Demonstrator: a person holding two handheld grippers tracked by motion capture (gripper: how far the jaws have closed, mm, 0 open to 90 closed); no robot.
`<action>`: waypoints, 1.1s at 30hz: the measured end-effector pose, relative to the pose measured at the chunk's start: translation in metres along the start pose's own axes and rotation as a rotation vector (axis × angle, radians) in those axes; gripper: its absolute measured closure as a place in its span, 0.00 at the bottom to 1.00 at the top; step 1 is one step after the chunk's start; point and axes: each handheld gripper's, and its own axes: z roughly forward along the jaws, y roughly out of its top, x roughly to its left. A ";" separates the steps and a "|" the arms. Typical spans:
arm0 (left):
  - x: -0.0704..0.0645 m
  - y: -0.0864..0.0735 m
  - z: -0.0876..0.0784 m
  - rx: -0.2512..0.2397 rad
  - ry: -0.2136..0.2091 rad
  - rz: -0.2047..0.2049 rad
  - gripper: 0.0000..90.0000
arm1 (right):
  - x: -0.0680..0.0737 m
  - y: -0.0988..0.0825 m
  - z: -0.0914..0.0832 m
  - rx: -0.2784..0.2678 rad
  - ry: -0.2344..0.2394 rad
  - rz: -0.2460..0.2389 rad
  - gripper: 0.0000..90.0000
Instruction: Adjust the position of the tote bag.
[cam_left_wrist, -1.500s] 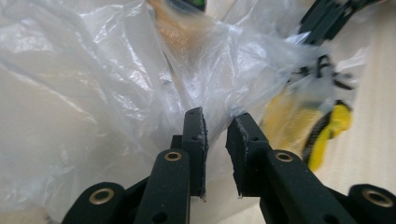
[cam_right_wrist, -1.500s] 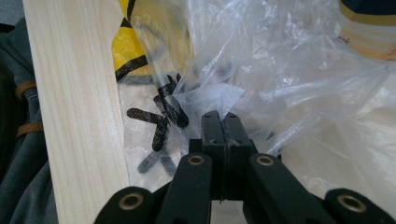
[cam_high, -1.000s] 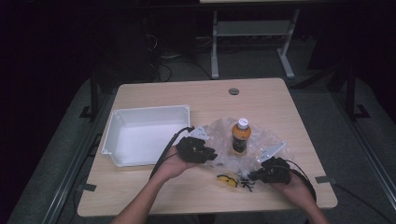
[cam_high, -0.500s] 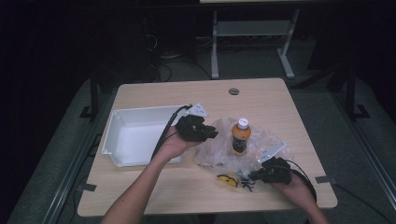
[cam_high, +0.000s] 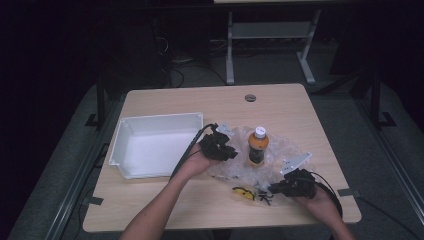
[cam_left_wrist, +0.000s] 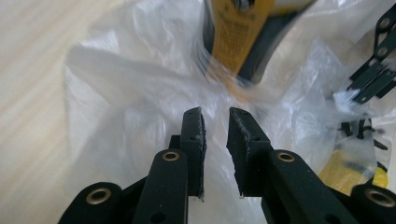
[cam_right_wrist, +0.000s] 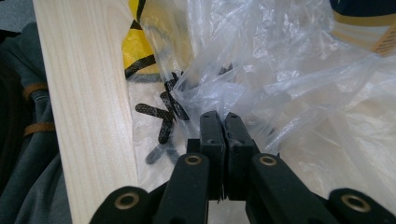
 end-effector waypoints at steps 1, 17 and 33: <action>-0.001 -0.002 0.001 0.003 0.000 0.000 0.84 | 0.000 0.000 -0.001 -0.004 0.001 0.003 0.96; -0.011 -0.030 0.013 0.019 0.020 0.006 0.84 | 0.009 -0.003 -0.028 -0.096 0.000 0.014 0.81; -0.015 -0.027 -0.008 -0.015 -0.004 0.013 0.83 | 0.001 -0.022 -0.067 -0.178 -0.040 0.067 0.63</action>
